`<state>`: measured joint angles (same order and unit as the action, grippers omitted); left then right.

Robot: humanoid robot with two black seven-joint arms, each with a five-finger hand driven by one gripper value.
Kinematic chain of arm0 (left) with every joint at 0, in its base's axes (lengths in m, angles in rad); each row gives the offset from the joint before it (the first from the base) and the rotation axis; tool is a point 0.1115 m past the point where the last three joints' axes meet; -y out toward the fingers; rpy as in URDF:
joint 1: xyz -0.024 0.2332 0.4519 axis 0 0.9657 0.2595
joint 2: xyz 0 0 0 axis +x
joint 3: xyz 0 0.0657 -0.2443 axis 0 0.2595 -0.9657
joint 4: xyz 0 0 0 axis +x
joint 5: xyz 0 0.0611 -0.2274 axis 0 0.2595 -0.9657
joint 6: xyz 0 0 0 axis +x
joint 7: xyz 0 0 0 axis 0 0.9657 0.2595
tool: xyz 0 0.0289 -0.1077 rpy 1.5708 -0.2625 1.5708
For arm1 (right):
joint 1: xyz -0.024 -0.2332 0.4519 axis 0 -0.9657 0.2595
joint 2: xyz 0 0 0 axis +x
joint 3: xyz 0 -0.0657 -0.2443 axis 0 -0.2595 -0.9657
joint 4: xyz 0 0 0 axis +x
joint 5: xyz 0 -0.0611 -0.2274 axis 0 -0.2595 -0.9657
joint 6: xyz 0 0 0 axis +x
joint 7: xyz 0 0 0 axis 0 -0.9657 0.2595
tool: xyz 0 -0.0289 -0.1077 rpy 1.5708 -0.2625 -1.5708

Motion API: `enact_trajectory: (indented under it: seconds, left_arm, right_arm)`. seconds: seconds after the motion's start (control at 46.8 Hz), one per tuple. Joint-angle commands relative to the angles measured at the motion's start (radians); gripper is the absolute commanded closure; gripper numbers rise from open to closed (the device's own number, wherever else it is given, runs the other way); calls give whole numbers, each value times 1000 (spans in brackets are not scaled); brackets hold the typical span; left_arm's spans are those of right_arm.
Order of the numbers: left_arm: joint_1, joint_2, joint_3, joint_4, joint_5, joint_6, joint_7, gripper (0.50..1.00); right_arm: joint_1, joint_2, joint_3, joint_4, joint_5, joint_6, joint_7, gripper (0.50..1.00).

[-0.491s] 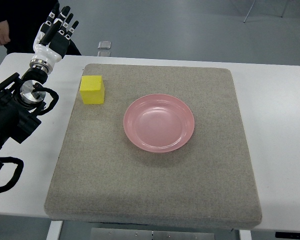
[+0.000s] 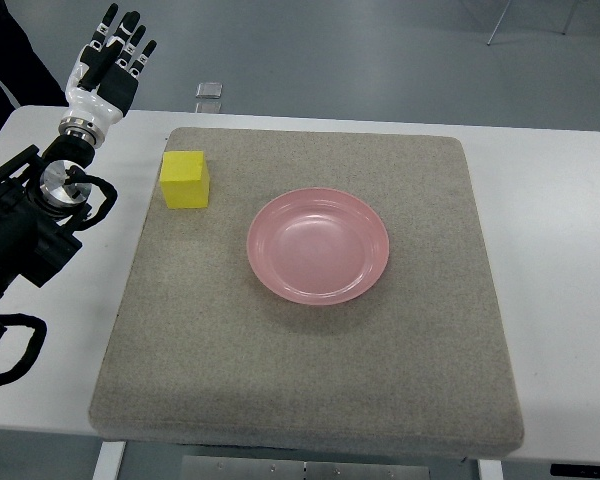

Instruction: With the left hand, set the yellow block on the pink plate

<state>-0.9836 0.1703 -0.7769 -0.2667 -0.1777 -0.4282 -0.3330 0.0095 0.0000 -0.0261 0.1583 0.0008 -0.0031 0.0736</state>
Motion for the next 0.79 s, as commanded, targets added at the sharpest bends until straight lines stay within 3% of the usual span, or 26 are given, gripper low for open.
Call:
enact_trajectory:
  seconds: [0.0, 0.256, 0.577, 0.769]
  left_arm:
    - [-3, 0, 4, 1, -3, 0, 0, 508]
    - [-15, 17, 48, 3, 20, 11, 11, 510]
    - [-82, 31, 323, 1, 78, 0, 11, 512]
    - [-122, 46, 383, 1, 181, 0, 12, 512]
  right_arm:
    - [0, 0, 0, 1, 1, 0, 0, 576]
    - [0, 0, 0, 0, 1, 0, 0, 576]
    - [0, 0, 0, 0, -1, 0, 0, 576]
    - [0, 0, 0, 0, 1, 0, 0, 576]
